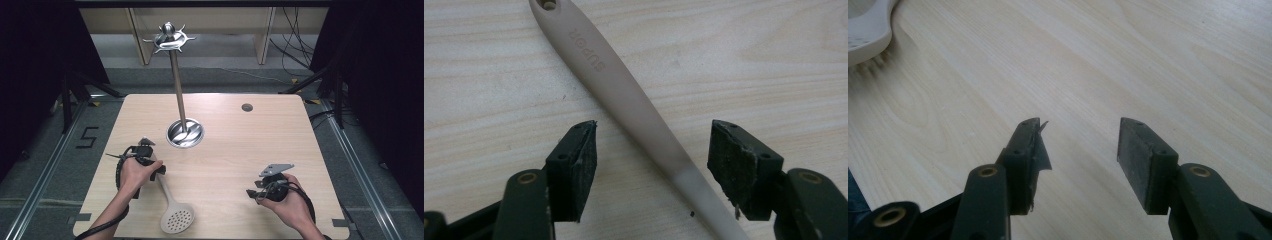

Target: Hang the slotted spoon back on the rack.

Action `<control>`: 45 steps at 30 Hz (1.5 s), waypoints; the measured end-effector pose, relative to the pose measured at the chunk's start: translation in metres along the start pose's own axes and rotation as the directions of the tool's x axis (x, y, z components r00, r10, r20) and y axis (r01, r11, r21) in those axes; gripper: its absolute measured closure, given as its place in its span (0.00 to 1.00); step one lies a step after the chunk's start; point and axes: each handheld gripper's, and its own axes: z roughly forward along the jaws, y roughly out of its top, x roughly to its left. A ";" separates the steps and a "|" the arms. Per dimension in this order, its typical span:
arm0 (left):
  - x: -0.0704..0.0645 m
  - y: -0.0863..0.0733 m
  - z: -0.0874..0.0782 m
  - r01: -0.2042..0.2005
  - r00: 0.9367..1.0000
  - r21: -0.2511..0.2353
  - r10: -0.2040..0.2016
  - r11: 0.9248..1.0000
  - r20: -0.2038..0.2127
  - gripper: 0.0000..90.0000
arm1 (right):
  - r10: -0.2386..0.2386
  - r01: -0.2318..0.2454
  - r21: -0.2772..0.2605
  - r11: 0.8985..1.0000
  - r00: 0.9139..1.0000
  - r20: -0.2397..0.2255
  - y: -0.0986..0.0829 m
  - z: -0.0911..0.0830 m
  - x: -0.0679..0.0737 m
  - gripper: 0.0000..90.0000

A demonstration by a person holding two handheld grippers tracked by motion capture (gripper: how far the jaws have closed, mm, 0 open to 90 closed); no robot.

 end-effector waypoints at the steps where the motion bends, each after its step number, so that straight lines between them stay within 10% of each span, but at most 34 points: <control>1: 0.000 0.001 0.001 -0.008 1.000 0.005 0.008 1.000 0.007 0.41 | 0.002 -0.002 0.004 1.000 1.000 0.006 0.000 0.000 0.001 0.58; 28: 0.000 0.012 0.013 -0.010 0.999 0.066 0.012 0.998 -0.032 0.54 | 0.019 -0.019 0.018 1.000 1.000 -0.018 0.000 0.002 0.002 0.58; 45: -0.004 0.014 0.013 -0.068 0.997 0.077 0.066 0.995 0.034 0.74 | 0.032 -0.032 0.022 0.999 0.999 -0.025 -0.001 0.001 0.003 0.58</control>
